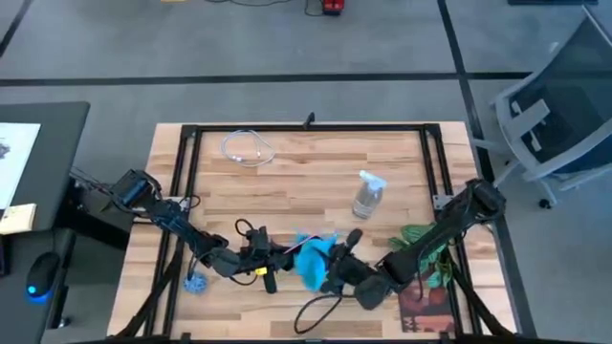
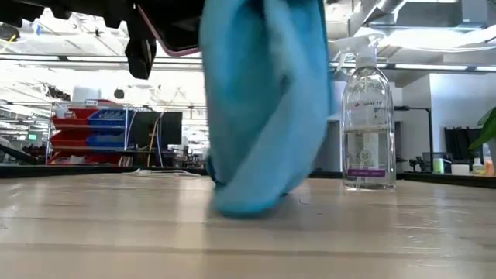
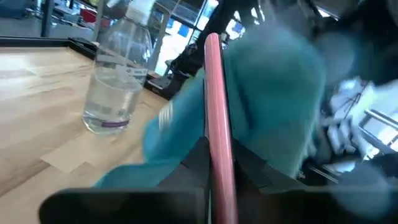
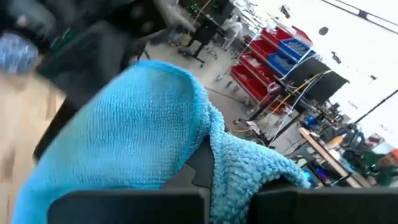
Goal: Apply microfiber cloth
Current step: Wipe the front of the cellphone with a microfiber cloth
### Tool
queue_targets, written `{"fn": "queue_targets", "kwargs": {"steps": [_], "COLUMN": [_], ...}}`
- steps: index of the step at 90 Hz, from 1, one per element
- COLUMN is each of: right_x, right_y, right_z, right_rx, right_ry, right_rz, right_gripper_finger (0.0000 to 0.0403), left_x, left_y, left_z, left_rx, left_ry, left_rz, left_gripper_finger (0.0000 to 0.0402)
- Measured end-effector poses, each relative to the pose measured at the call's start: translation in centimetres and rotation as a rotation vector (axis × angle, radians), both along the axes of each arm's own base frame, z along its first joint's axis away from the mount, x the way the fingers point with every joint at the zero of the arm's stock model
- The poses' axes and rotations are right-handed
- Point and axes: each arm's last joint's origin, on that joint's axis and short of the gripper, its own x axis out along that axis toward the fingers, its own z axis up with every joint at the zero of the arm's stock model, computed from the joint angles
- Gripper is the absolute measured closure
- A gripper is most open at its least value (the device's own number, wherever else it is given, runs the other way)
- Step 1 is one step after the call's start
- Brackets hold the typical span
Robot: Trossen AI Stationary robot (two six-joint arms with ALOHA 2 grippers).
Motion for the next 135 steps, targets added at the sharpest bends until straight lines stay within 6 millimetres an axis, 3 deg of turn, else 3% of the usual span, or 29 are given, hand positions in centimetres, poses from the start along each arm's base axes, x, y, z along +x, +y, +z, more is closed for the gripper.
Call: {"fn": "queue_targets", "kwargs": {"steps": [17,33,66,78,87,99,113,135], "right_x": [2.2,3.1,-0.3,-1.3,-1.3,0.2,1.8,1.4], "right_y": [-1.3,-2.0,0.5,2.0,2.6,1.7,0.0,-0.7], "right_z": [-1.0,-2.2,-1.3,-1.4,-1.9,-2.3,-3.0,-2.2], "right_rx": [0.128,0.115,-0.121,-0.104,0.002,0.138,0.173,0.029], "right_ry": [-0.007,0.02,0.022,0.007,-0.011,-0.018,0.019,0.018], "right_rz": [0.212,0.176,-0.206,-0.162,-0.008,0.132,0.193,0.009], "right_gripper_finger": [0.0403,0.0403,0.0403,0.0403,0.0403,0.0403,0.0403,0.0403], "left_x": [0.0,0.0,-0.2,-0.2,-0.2,-0.1,0.0,-0.2], "left_y": [0.0,0.1,-0.3,-0.3,-0.2,0.0,0.1,-0.1], "left_z": [0.0,-0.2,0.0,0.3,0.6,1.0,0.9,0.7], "left_rx": [-0.004,0.007,-0.002,-0.003,-0.001,0.0,0.007,0.013], "left_ry": [-0.003,0.012,-0.001,-0.022,-0.046,-0.076,-0.067,-0.05], "left_rz": [0.002,0.019,-0.002,0.018,0.03,0.033,0.043,0.051], "left_gripper_finger": [0.0391,0.0391,0.0391,0.0391,0.0391,0.0391,0.0391,0.0391]}}
